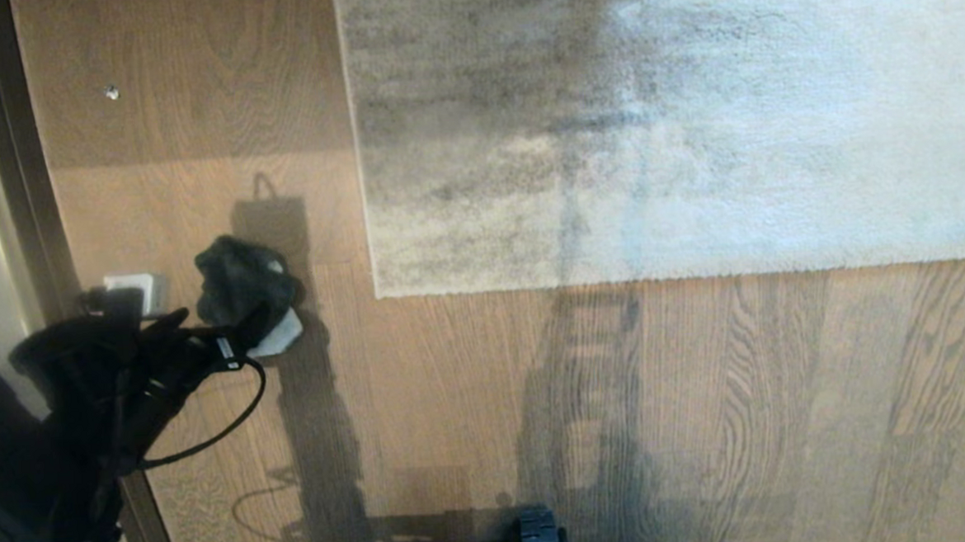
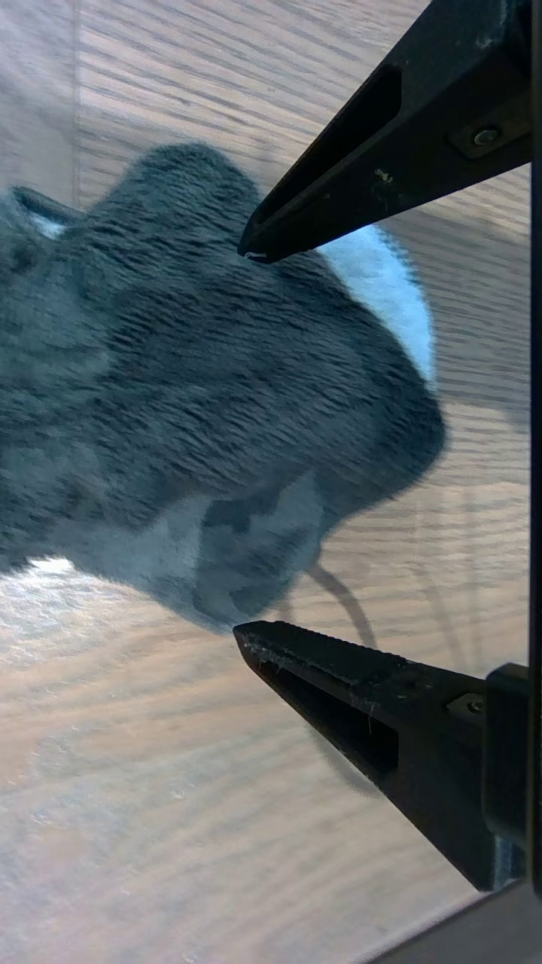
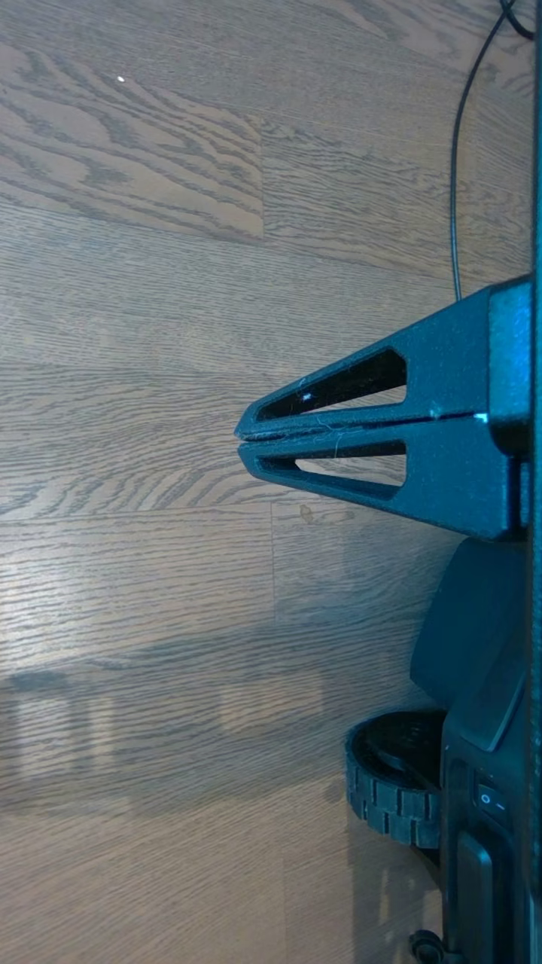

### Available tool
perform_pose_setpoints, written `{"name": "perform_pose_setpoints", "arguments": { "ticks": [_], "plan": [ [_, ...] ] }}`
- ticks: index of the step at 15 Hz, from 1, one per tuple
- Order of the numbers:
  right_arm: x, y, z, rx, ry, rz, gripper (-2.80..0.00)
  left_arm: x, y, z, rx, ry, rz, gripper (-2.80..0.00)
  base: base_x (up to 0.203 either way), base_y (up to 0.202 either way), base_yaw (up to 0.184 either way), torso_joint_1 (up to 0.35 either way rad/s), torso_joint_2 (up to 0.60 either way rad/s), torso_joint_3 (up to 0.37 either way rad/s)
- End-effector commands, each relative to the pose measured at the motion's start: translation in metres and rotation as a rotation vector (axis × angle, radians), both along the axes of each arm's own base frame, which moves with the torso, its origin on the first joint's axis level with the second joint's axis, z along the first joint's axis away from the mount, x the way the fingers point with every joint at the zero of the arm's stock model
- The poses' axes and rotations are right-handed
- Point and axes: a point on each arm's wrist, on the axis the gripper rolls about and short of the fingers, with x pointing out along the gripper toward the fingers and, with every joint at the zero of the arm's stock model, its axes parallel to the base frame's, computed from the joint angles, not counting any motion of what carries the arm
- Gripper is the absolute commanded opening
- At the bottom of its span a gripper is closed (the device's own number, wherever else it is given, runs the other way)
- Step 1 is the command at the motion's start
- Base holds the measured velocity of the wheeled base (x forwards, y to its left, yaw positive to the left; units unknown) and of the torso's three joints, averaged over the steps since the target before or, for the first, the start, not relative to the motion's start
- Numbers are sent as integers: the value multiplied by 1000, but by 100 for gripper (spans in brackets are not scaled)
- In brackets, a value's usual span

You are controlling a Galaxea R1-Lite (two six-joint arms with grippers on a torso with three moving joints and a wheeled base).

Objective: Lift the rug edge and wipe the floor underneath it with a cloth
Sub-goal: Pick up the rag

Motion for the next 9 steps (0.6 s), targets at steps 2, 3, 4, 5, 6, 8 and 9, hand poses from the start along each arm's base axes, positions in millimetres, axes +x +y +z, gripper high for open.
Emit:
{"name": "perform_pose_setpoints", "arguments": {
  "ticks": [2,3,4,5,6,8,9],
  "plan": [
    [0,0,0,0,0,1,-280,6,0,9,5,-73,-2,0,0,0,0,0,0,0],
    [0,0,0,0,1,1,-280,7,0,10,6,-77,-2,0,0,0,0,0,0,0],
    [0,0,0,0,0,0,-280,9,0,13,8,-92,-2,0,0,0,0,0,0,0],
    [0,0,0,0,0,-1,-280,12,0,16,11,-108,-3,0,0,0,0,0,0,0],
    [0,0,0,0,0,1,-280,13,0,17,12,-117,-4,0,0,0,0,0,0,0],
    [0,0,0,0,0,0,-280,16,0,21,15,-138,-5,0,0,0,0,0,0,0],
    [0,0,0,0,1,0,-280,17,0,22,17,-143,-5,0,0,0,0,0,0,0]
  ]
}}
